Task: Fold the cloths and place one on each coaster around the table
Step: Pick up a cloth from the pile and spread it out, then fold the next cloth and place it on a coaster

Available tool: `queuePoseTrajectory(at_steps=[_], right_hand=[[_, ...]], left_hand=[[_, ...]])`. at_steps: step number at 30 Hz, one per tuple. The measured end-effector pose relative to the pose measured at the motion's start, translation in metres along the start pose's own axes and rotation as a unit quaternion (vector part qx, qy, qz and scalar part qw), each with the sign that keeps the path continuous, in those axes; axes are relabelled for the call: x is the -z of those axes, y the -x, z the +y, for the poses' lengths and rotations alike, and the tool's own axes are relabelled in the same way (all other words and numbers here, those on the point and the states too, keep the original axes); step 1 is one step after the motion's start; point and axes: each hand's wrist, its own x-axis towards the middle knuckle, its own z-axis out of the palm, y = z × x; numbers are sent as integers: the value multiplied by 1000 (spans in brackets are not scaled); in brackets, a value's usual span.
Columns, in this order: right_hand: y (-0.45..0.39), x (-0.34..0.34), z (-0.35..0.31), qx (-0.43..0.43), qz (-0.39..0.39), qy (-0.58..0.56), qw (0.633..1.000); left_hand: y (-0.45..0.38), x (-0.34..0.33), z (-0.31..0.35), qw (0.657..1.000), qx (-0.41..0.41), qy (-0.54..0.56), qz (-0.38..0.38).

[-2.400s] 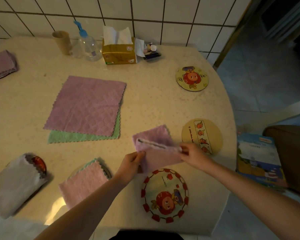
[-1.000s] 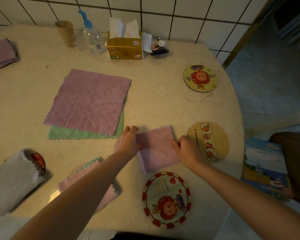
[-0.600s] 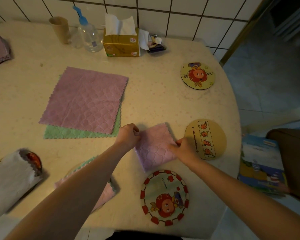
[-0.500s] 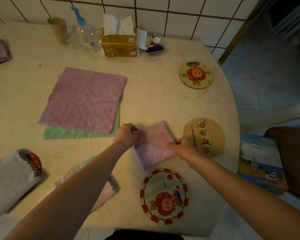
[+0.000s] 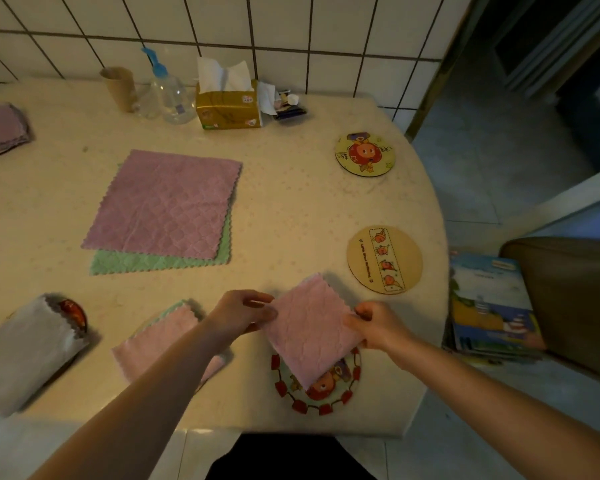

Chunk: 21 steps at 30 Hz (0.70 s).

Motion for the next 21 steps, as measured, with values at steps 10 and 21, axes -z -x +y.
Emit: queuePoseTrajectory(at_steps=[10, 21], right_hand=[[21, -21, 59, 19, 40, 68, 997], [17, -28, 31, 194, 176, 328, 908]], left_hand=[[17, -26, -53, 982, -50, -167, 66], [17, -9, -36, 902, -144, -388, 121]])
